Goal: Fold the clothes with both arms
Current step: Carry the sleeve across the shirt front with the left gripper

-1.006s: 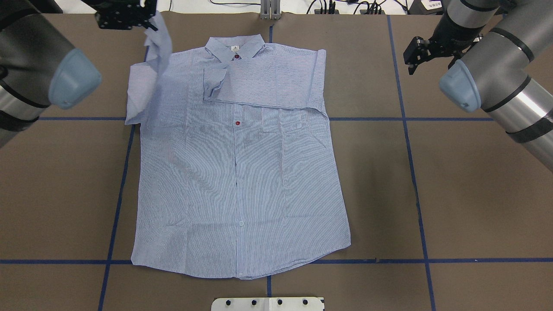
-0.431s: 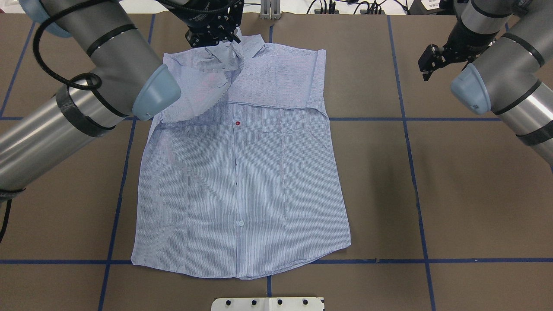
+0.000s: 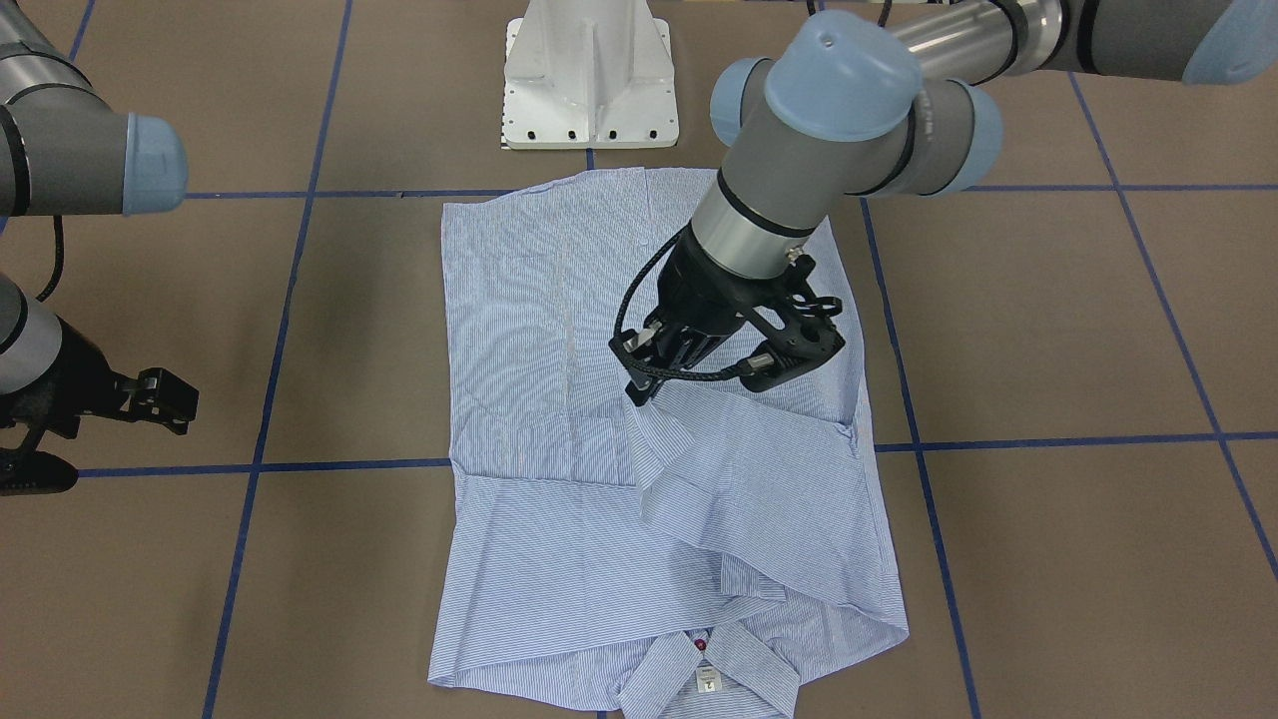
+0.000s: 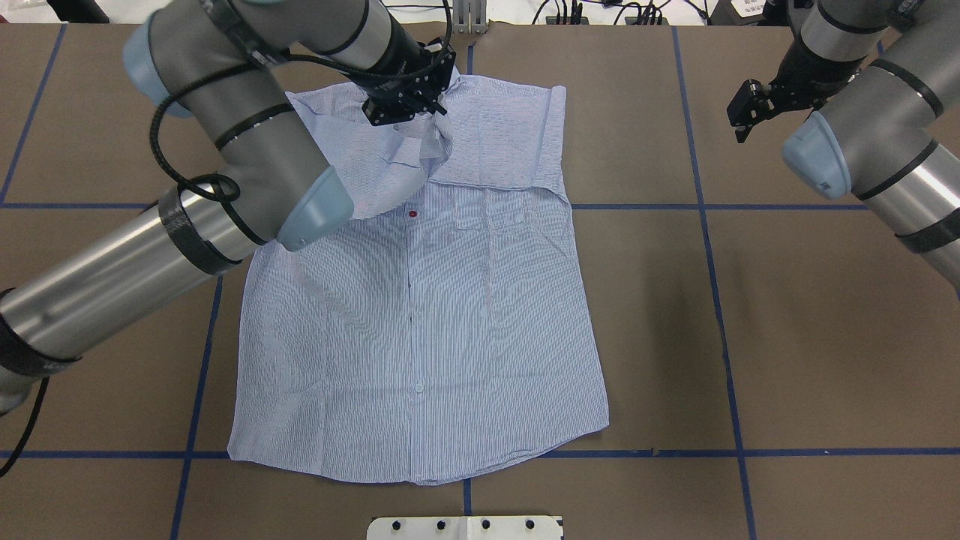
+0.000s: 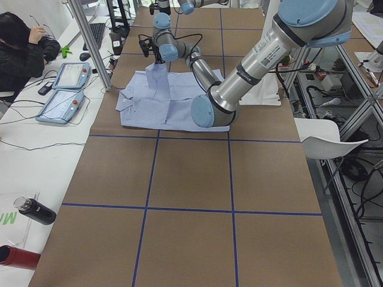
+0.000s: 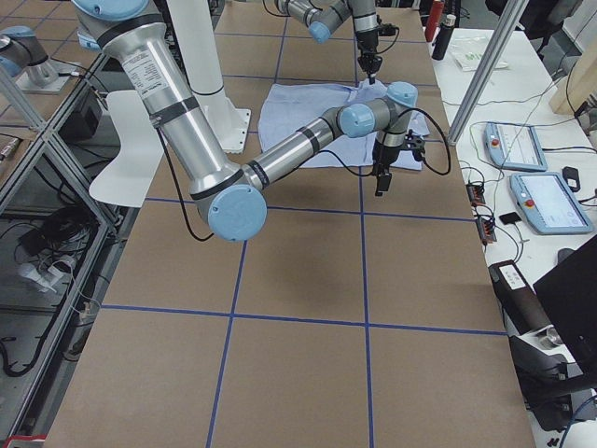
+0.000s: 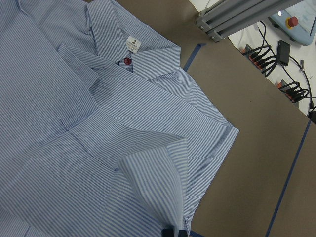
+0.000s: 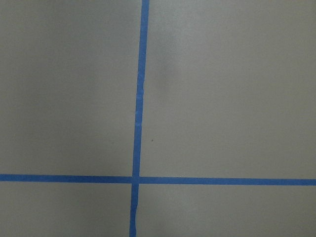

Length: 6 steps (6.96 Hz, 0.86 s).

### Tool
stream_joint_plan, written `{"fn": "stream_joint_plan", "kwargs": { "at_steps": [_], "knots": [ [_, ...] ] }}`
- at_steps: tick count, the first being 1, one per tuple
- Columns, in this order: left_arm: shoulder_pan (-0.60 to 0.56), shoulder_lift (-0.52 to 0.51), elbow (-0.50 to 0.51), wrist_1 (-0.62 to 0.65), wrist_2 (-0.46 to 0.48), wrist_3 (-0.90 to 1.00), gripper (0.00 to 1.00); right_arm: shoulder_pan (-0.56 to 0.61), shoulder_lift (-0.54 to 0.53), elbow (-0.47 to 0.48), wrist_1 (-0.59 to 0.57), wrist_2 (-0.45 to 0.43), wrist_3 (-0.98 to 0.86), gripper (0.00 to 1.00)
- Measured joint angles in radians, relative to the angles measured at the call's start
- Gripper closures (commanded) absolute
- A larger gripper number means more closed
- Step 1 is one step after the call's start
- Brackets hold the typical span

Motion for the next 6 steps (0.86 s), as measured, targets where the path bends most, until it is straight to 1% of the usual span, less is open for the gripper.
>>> {"fn": "stream_joint_plan", "kwargs": {
  "at_steps": [1,2,3,5,6],
  "knots": [
    [0.058,0.000,0.022,-0.045,0.040,0.001,1.00,0.000,0.001,-0.002,0.000,0.001,0.002,0.00],
    [0.120,0.000,0.037,-0.080,0.082,0.002,0.93,0.000,0.002,-0.003,0.000,0.003,0.003,0.00],
    [0.190,-0.002,0.053,-0.111,0.144,0.003,0.01,0.000,0.003,-0.004,0.000,0.009,0.003,0.00],
    [0.270,-0.002,0.112,-0.241,0.216,0.010,0.00,-0.001,-0.006,-0.003,0.030,0.040,0.005,0.00],
    [0.285,-0.001,0.123,-0.291,0.239,0.013,0.00,-0.001,-0.030,-0.003,0.089,0.066,0.008,0.00]
  ]
}}
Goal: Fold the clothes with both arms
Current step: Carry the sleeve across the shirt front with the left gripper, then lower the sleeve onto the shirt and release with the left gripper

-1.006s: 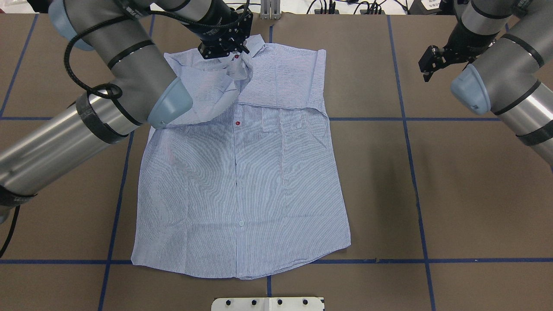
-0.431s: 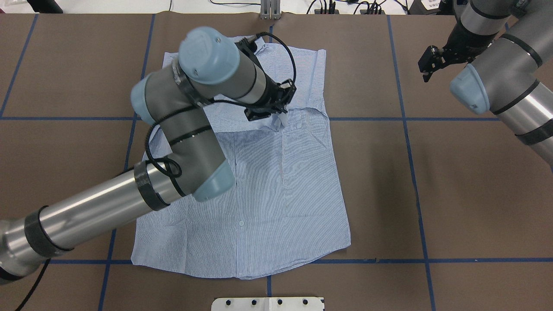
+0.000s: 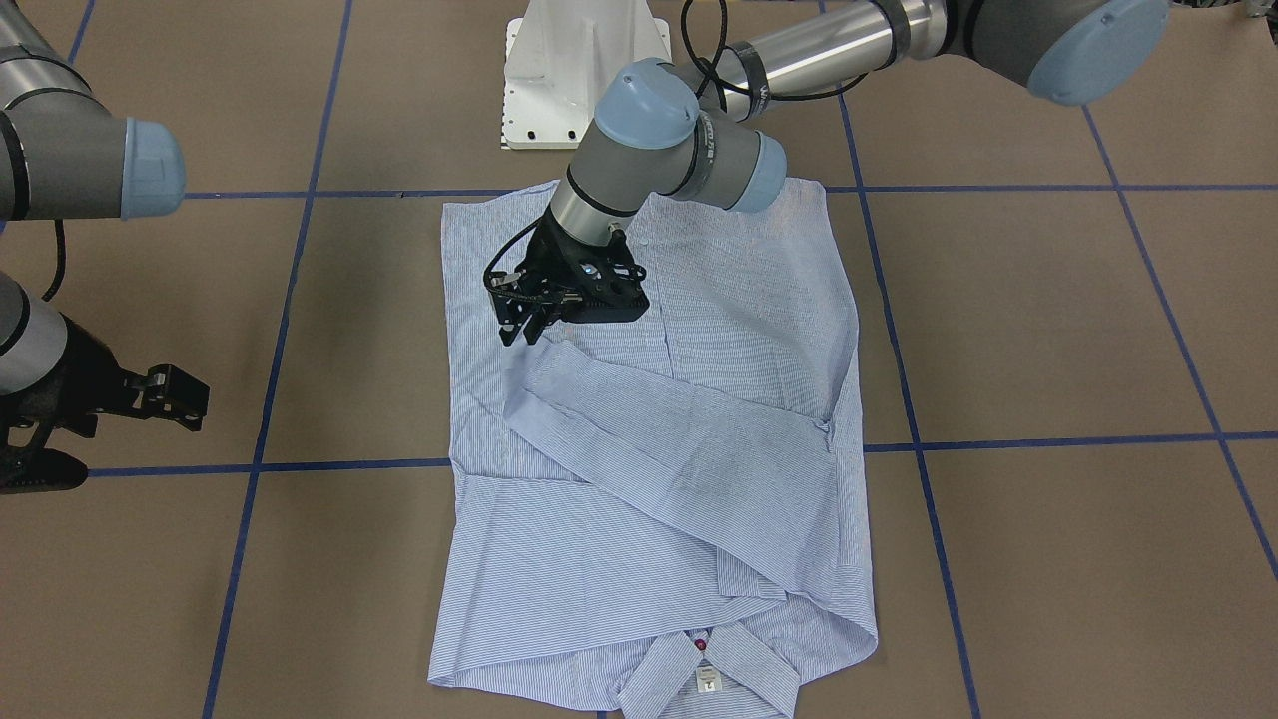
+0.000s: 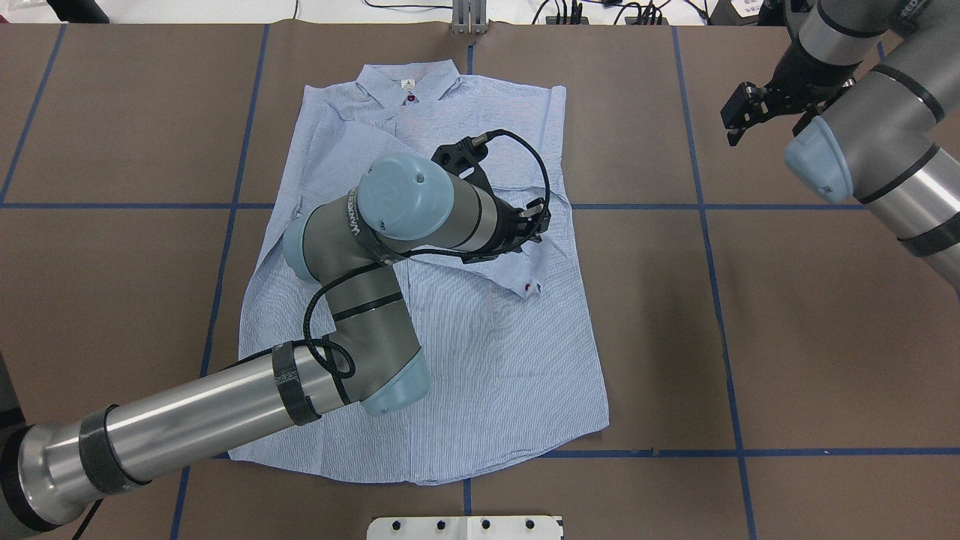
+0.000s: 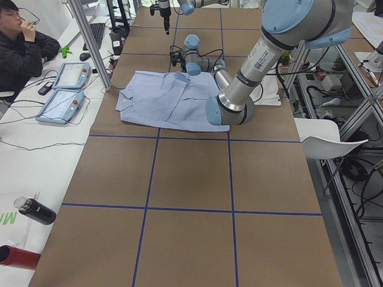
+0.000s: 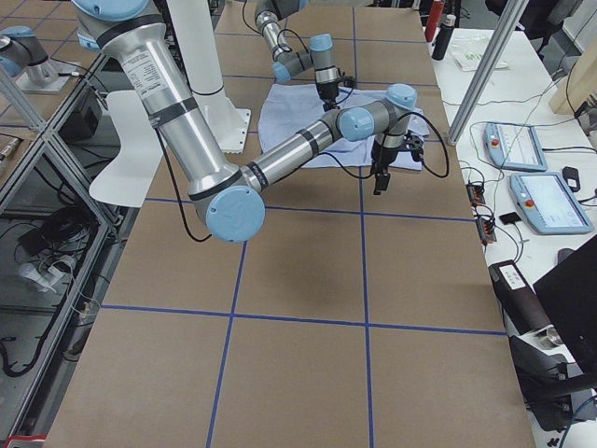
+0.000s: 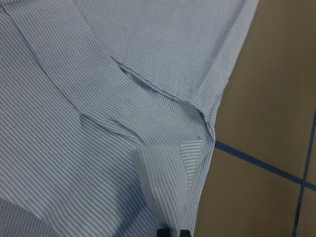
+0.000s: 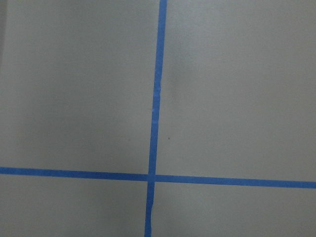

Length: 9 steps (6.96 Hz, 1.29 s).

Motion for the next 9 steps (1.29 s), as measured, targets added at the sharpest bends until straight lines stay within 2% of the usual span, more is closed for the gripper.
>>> {"fn": "stream_joint_plan", "kwargs": {
  "at_steps": [2,6,7,9],
  "knots": [
    [0.004,0.003,-0.006,-0.024,0.012,0.002,0.00,0.000,-0.050,0.001,0.101,0.045,0.006,0.00],
    [-0.138,0.043,-0.027,0.006,-0.017,0.040,0.01,-0.004,-0.048,0.018,0.127,0.055,0.063,0.00],
    [-0.175,0.046,-0.021,0.045,0.018,0.116,0.01,-0.007,-0.043,0.021,0.127,0.055,0.076,0.00],
    [-0.221,0.048,0.031,0.094,0.136,0.244,0.14,-0.018,-0.022,0.022,0.127,0.055,0.117,0.00]
  ]
}}
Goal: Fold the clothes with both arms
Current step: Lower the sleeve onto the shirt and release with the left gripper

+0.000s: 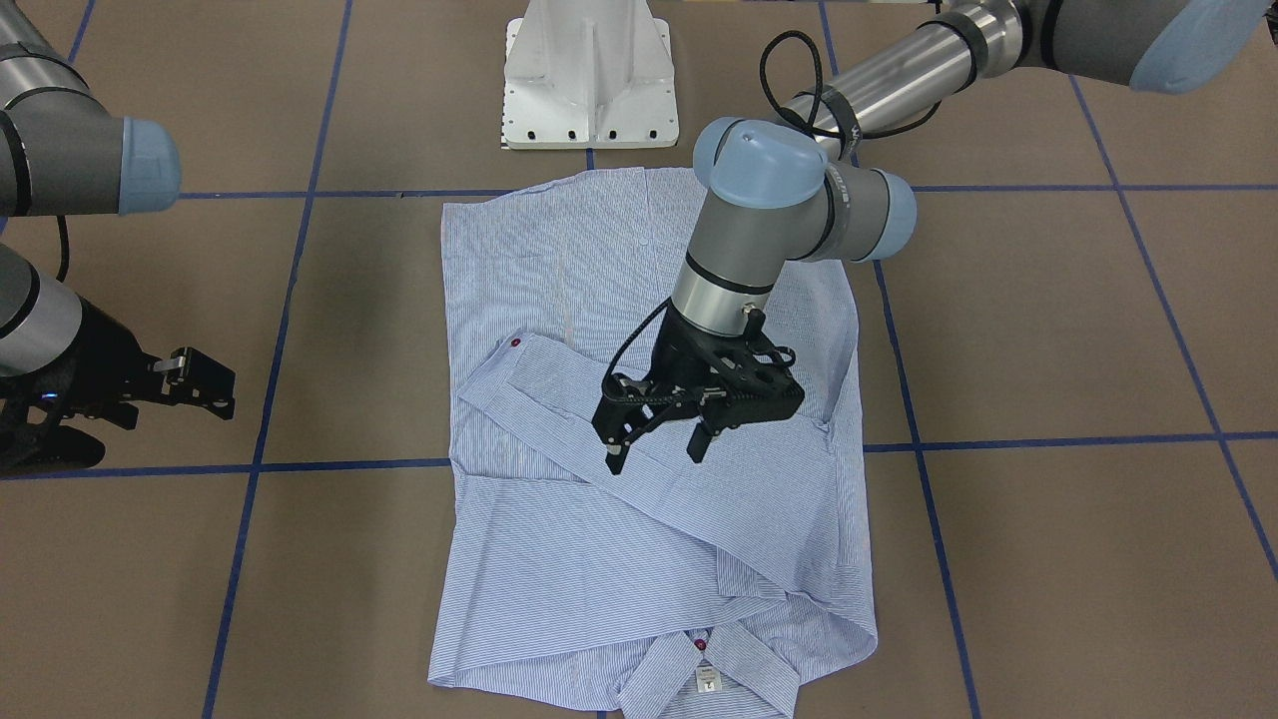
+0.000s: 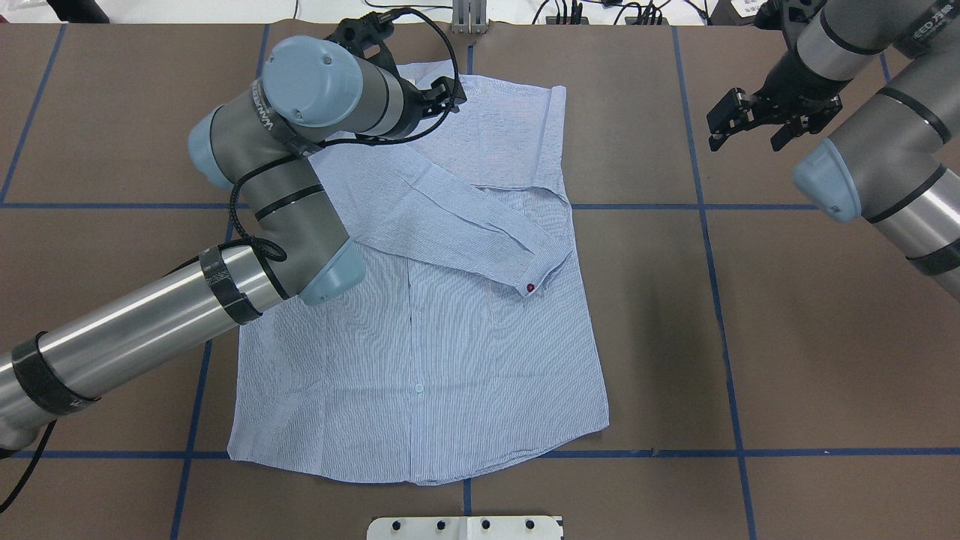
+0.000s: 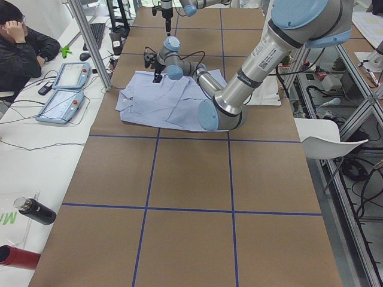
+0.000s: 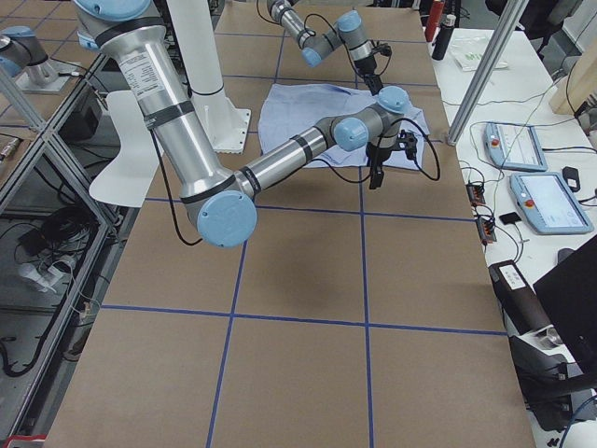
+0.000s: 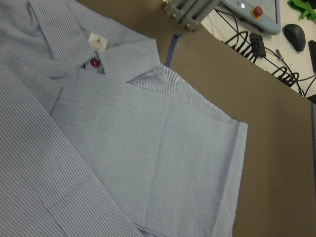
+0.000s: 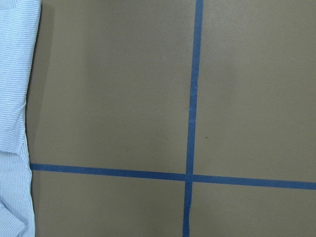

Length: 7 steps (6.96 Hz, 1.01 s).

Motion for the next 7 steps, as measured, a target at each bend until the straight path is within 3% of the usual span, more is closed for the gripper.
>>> {"fn": "stream_joint_plan", "kwargs": {
  "at_steps": [3,7],
  "knots": [
    [-0.039,0.000,0.137,0.002,0.151,0.100,0.22,-0.011,0.014,-0.003,0.000,-0.001,0.025,0.00],
    [-0.073,-0.001,0.243,0.004,0.231,0.183,0.26,-0.012,0.016,-0.007,0.000,0.000,0.032,0.00]
  ]
}}
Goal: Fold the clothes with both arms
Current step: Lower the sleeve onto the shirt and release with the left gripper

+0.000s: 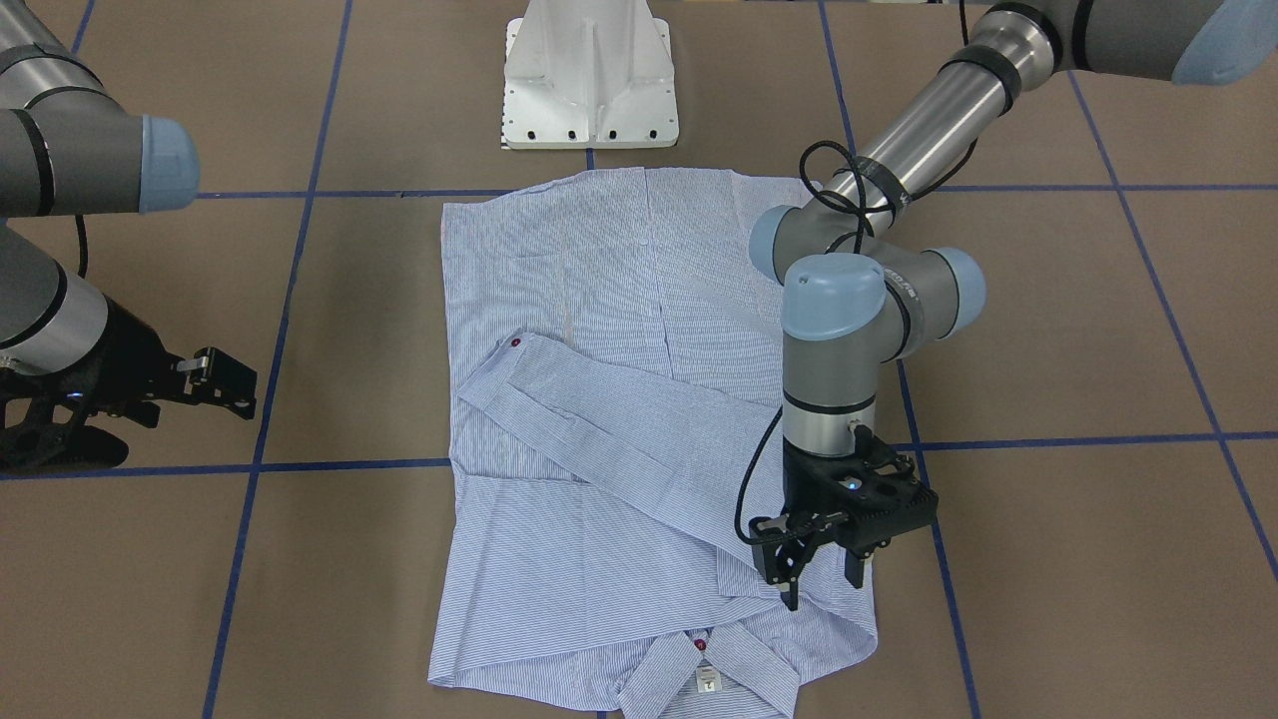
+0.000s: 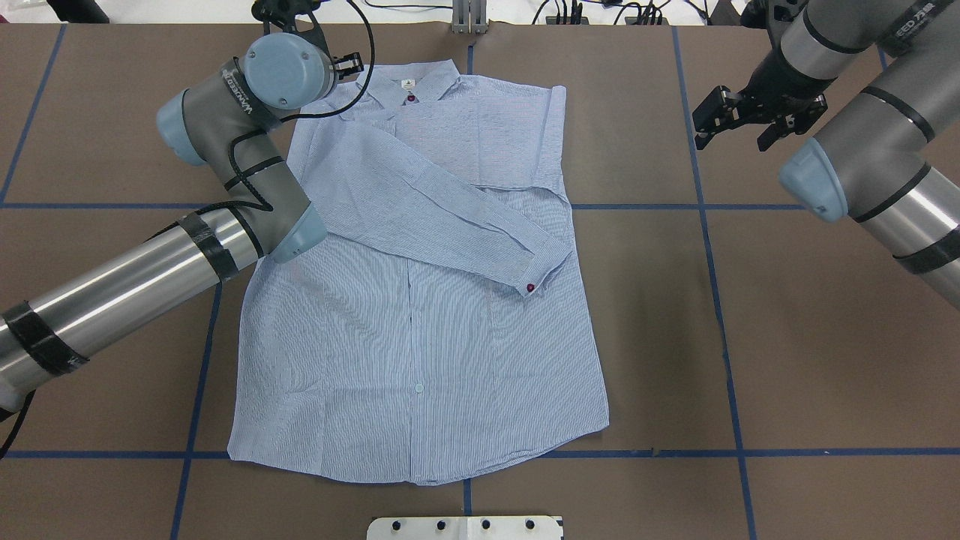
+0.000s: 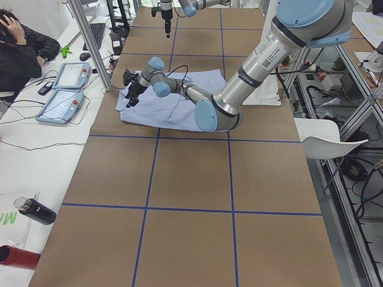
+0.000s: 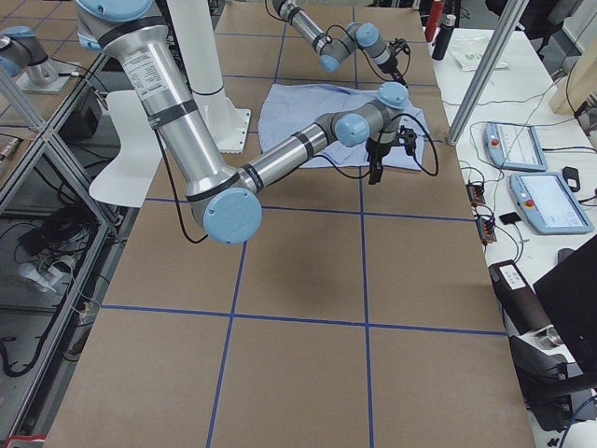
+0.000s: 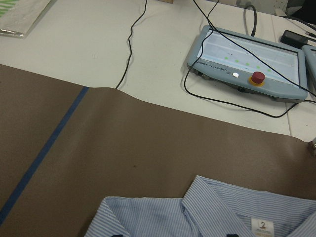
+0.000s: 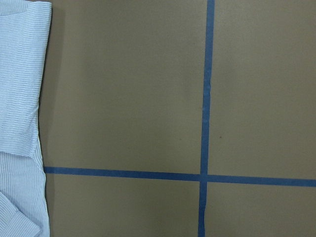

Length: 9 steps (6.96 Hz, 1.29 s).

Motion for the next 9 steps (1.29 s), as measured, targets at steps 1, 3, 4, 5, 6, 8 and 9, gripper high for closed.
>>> {"fn": "stream_joint_plan", "kwargs": {
  "at_steps": [1,3,4,5,6,8,9],
  "knots": [
    [0.009,-0.003,0.027,0.000,0.005,0.005,0.26,0.000,0.001,-0.001,0.000,0.000,0.002,0.00],
    [0.036,-0.004,0.067,0.000,0.007,0.008,0.28,-0.001,0.002,-0.003,-0.001,0.000,0.003,0.00],
    [0.047,-0.003,0.080,0.001,0.008,0.008,0.34,-0.001,0.004,-0.003,-0.001,0.000,0.003,0.00],
    [0.052,-0.002,0.088,0.002,0.008,0.012,0.48,-0.001,0.006,-0.003,-0.001,0.000,0.004,0.00],
    [0.053,-0.002,0.091,0.003,0.010,0.017,0.56,-0.001,0.006,-0.002,-0.002,0.001,0.004,0.00],
    [0.052,-0.001,0.093,0.003,0.015,0.023,0.58,-0.001,0.007,0.001,-0.002,0.006,0.008,0.00],
    [0.051,-0.002,0.093,0.003,0.016,0.024,0.57,-0.001,0.007,0.001,-0.001,0.007,0.009,0.00]
  ]
}}
